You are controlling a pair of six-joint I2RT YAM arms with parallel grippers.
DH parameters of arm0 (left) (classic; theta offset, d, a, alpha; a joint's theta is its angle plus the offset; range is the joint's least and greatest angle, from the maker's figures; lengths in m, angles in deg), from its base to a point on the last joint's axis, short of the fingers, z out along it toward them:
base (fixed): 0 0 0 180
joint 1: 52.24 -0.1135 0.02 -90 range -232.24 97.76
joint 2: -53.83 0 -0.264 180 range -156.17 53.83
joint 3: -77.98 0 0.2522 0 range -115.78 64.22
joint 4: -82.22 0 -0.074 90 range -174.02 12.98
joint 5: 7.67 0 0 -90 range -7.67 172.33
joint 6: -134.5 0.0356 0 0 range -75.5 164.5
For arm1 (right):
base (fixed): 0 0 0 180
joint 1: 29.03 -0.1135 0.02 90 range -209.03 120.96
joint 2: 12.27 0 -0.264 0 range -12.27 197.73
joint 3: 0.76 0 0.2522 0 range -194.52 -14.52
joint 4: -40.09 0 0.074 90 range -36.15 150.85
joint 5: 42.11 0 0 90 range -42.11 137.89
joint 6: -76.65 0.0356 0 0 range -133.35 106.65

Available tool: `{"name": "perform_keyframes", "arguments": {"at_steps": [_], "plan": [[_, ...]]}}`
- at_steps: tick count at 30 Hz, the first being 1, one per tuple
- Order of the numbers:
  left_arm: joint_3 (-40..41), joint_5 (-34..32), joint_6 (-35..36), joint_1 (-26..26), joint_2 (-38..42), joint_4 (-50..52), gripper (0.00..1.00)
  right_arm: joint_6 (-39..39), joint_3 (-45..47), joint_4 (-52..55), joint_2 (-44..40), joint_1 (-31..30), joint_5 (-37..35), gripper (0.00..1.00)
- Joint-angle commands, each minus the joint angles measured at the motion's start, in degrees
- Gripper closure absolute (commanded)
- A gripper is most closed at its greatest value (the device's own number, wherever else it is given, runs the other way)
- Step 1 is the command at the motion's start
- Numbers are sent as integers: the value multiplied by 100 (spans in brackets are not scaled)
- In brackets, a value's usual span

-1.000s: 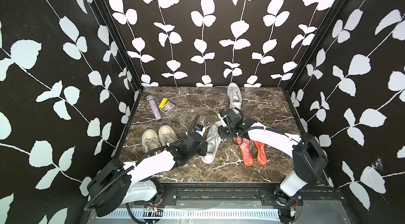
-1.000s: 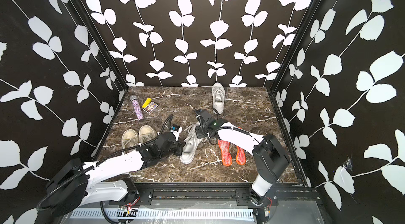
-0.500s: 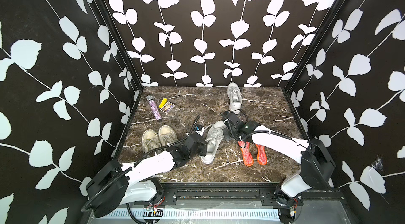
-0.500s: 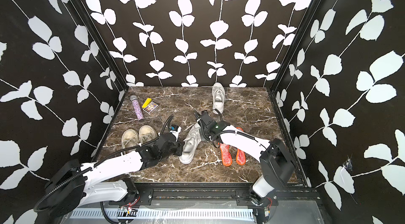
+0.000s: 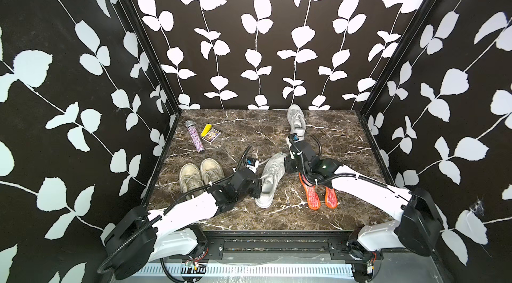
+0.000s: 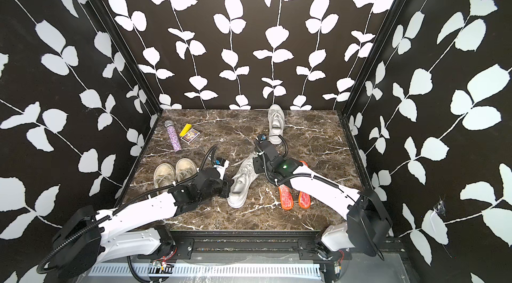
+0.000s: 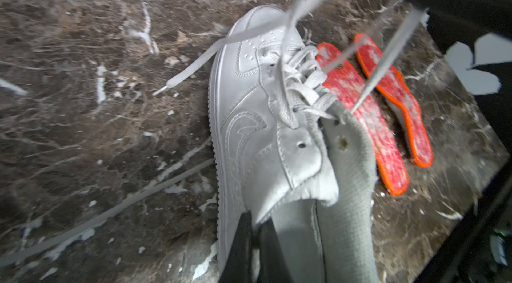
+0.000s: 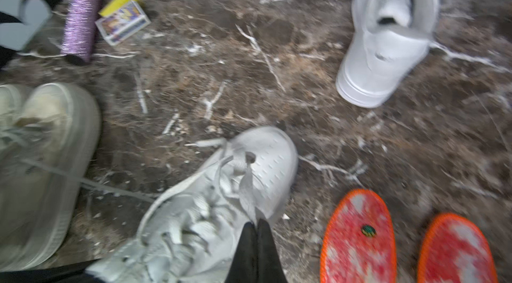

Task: Remove the insole from the shoe
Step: Untie the shoelace on the shoe.

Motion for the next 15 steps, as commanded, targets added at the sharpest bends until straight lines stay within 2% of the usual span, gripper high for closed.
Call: {"name": "perform_keyframes", "arguments": {"at_steps": [1,7,9,11,15], "plan": [[-13,488,355,-13,123,-401,99,-468,62,-756,-25,103,389,100],[-94,100,562,-10,301,-162,75,-374,162,-605,145,105,655,100],[-221,-55,666,-22,263,-28,61,-413,320,-713,73,104,834,100],[-383,-134,750,-28,149,35,51,-438,433,-748,-18,105,879,100],[-724,-73,812,-131,-319,17,40,-509,713,-904,-285,104,938,100]]}}
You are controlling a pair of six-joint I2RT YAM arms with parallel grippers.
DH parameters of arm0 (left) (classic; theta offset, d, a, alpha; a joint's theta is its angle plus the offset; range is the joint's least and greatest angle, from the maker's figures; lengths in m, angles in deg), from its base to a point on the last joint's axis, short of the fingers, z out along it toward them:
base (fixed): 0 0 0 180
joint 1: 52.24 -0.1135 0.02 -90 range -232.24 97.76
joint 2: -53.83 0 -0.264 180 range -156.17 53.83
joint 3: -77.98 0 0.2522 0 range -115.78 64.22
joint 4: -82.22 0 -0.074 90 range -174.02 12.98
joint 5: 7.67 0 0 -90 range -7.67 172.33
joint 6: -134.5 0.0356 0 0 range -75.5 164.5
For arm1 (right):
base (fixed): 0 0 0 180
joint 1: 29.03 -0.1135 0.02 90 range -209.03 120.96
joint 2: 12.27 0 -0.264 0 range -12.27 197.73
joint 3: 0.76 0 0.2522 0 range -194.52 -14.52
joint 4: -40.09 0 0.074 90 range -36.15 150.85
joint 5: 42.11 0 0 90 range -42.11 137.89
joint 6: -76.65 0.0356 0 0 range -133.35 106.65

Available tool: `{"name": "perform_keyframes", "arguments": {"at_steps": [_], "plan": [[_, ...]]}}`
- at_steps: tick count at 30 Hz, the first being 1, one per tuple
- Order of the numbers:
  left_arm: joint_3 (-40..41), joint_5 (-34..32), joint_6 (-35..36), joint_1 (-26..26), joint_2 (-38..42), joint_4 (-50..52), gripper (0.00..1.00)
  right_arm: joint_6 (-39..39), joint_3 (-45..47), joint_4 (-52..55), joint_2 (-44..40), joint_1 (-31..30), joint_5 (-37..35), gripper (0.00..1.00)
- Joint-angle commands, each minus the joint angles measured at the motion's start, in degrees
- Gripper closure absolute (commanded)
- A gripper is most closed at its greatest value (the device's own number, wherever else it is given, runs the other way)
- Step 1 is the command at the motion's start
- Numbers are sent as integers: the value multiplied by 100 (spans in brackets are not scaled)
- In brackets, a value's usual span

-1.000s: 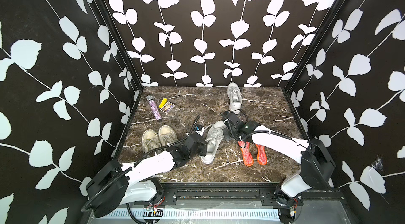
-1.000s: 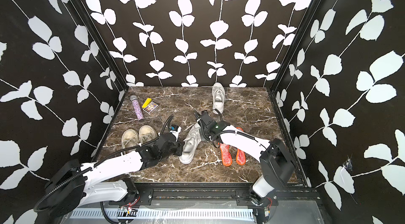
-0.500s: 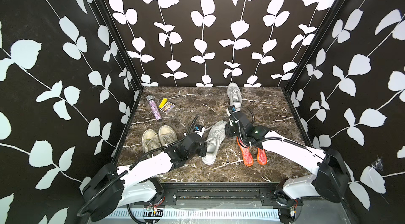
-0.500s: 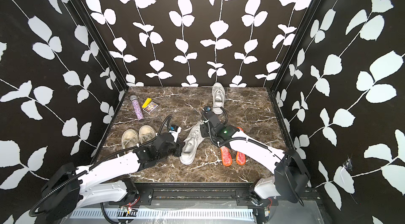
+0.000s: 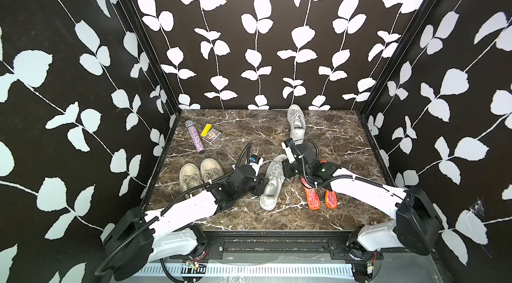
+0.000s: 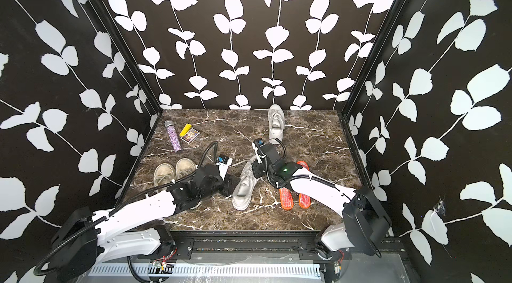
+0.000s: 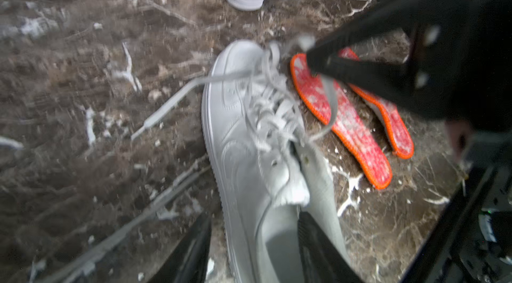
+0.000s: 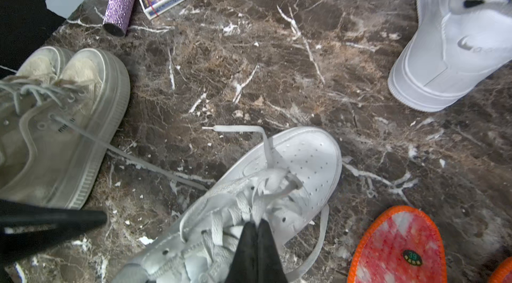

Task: Remove the insole from the shoe
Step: Untie the shoelace on the shoe.

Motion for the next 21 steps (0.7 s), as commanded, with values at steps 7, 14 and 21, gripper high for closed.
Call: {"name": "perform_keyframes", "arguments": {"at_steps": [7,14,21], "plan": [[-869,238,103,-307,-1212,-156,38,-8,455,-465,-628,24,-64,100],[-1592,405,250,-427,-2134,-123,49,-27,599,-612,-830,23,-91,100],[-1943,384,370,-558,-2558,62,82,-9,758,-652,-1022,17,-199,100]]}}
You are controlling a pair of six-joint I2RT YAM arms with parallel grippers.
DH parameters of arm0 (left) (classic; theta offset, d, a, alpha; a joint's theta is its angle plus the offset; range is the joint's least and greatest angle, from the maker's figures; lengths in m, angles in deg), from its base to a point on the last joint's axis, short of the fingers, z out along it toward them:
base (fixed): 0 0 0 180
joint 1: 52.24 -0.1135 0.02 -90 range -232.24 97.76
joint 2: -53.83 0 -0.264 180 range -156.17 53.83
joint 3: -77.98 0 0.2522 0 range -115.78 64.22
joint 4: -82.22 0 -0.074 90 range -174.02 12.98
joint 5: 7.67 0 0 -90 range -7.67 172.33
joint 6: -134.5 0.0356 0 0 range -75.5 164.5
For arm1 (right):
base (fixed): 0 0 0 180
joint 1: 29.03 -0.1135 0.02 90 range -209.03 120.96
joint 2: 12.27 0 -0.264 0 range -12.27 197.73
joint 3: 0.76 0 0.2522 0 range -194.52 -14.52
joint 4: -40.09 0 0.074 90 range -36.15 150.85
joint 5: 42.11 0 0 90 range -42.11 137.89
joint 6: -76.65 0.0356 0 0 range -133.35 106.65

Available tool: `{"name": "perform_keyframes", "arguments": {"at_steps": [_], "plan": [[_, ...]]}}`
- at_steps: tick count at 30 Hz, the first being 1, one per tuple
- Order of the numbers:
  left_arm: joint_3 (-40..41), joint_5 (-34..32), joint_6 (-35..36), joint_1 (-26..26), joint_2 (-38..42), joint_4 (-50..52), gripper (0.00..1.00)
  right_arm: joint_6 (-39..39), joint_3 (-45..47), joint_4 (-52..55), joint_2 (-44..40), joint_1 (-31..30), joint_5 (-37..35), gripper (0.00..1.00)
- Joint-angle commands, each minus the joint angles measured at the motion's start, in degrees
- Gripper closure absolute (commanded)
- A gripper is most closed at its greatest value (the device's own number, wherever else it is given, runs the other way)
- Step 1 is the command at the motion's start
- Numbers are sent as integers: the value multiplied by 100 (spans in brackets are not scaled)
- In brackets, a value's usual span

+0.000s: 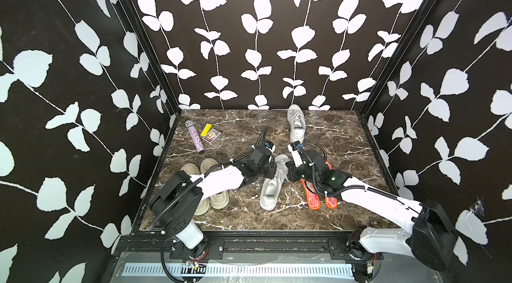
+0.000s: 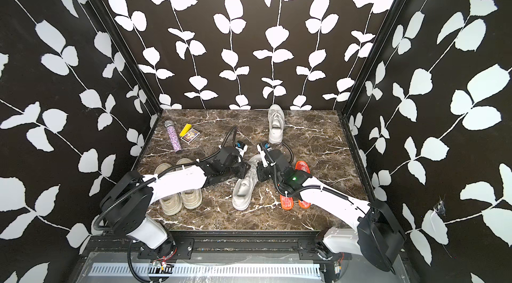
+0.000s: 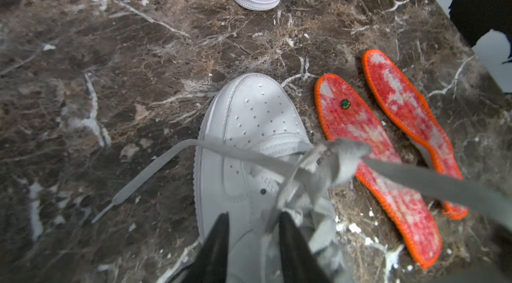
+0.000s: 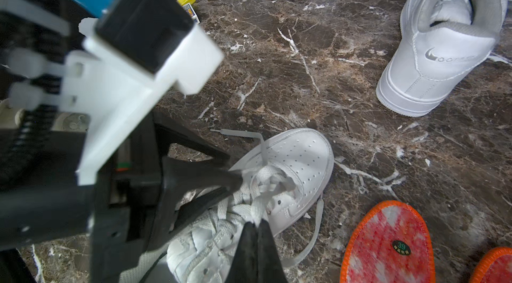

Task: Remove the insole from the shoe
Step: Untie the shoelace on the shoe.

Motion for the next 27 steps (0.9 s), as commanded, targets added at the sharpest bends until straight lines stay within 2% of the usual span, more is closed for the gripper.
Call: {"name": "perform_keyframes", "arguments": {"at_steps": [1,4,8,11,15,20,22,24,27], "plan": [[-196,-101,94,-84,1,149,87,0,126,-198,-264,23,-217,100],[-89,-315,12,-180,160,155,100,76,190,-21,-402,19,-724,100],[279,-717,-64,-216,642,24,100,274,99,626,-391,23,-1665,100],[581,-942,-159,-225,976,-93,100,416,102,820,-355,47,-2004,100],[989,-1127,-309,-251,1392,-327,100,586,62,905,-281,93,-2160,100],[1294,-1057,-343,-251,1745,-589,100,458,2,553,-193,109,-1741,100],[1343,-977,-321,-249,1804,-653,100,497,-102,584,-92,103,-1779,100],[1383,-1077,-361,-252,1854,-645,100,826,-331,1077,91,157,-2245,100],[1454,-1441,-569,-259,1964,-453,100,1372,-281,1342,133,422,-2310,100]]}}
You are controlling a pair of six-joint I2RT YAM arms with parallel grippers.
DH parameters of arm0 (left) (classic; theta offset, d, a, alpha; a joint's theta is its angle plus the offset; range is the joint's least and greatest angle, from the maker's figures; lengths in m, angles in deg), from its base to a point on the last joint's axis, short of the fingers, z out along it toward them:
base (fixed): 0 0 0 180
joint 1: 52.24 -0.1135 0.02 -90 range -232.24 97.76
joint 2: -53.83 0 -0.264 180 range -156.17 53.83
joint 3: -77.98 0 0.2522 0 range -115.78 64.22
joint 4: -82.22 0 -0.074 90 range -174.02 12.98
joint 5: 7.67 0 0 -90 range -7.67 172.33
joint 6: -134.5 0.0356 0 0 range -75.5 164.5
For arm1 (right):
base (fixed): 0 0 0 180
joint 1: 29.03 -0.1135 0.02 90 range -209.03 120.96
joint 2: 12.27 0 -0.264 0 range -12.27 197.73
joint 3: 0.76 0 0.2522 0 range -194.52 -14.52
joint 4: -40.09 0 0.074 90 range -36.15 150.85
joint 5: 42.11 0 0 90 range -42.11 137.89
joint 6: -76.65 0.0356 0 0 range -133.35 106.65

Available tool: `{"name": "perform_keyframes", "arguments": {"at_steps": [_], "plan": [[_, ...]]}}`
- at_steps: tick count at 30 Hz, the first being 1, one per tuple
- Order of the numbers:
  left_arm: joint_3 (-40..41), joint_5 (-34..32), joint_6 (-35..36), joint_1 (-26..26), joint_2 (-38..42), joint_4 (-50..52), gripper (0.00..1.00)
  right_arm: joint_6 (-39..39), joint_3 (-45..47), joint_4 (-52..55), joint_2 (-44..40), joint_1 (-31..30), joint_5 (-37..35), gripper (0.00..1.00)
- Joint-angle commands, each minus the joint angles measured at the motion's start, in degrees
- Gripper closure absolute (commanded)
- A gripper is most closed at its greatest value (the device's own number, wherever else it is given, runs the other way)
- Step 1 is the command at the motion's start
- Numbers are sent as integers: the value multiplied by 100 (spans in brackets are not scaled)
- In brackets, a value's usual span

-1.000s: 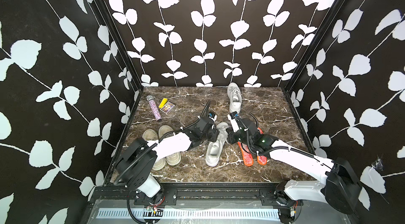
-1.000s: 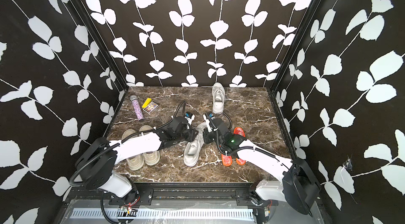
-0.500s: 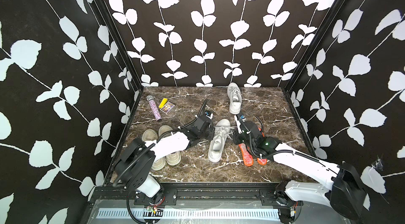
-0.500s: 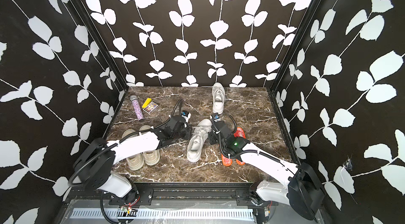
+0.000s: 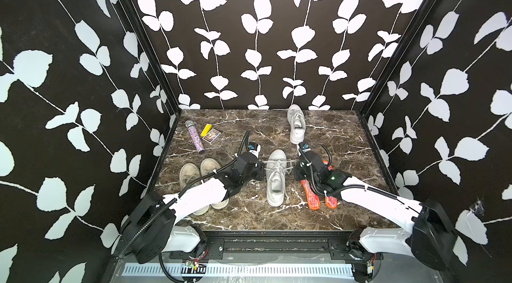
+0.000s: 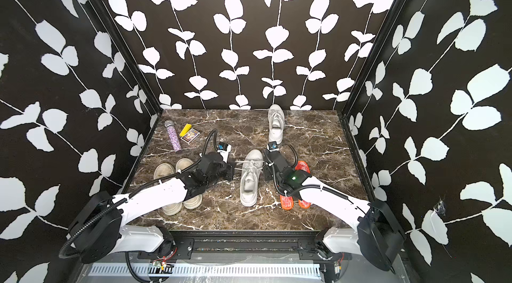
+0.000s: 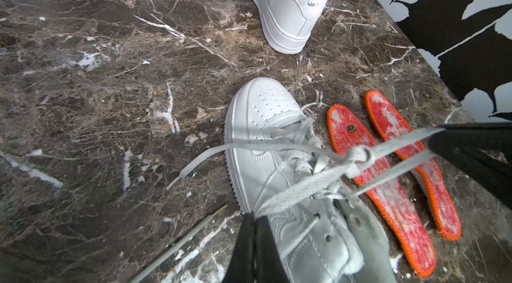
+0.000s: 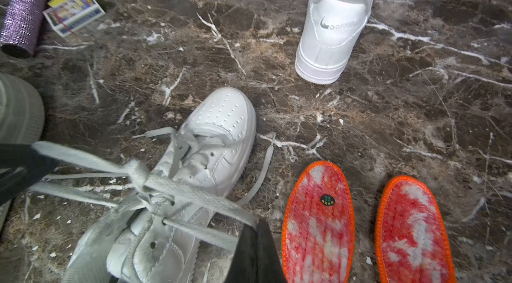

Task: Remove the insole from the shoe
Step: Untie the shoelace on the shoe.

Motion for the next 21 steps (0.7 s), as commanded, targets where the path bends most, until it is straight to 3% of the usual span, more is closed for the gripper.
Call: {"name": "perform_keyframes", "arguments": {"at_steps": [1,6,12,17,21], "plan": [[182,-805,-264,-102,349,116,100,755,-19,514,-39,417,-794,100],[677,-1174,-718,-266,964,124,100,1014,202,491,-123,483,-728,100],[727,-1469,-416,-318,1779,254,100,250,370,-617,-817,400,127,100],[934,-1889,-339,-327,2269,220,100,-125,674,-1515,-1155,268,310,100],[1026,-1998,-447,-379,2237,572,100,192,681,-963,-714,238,-32,100]]}}
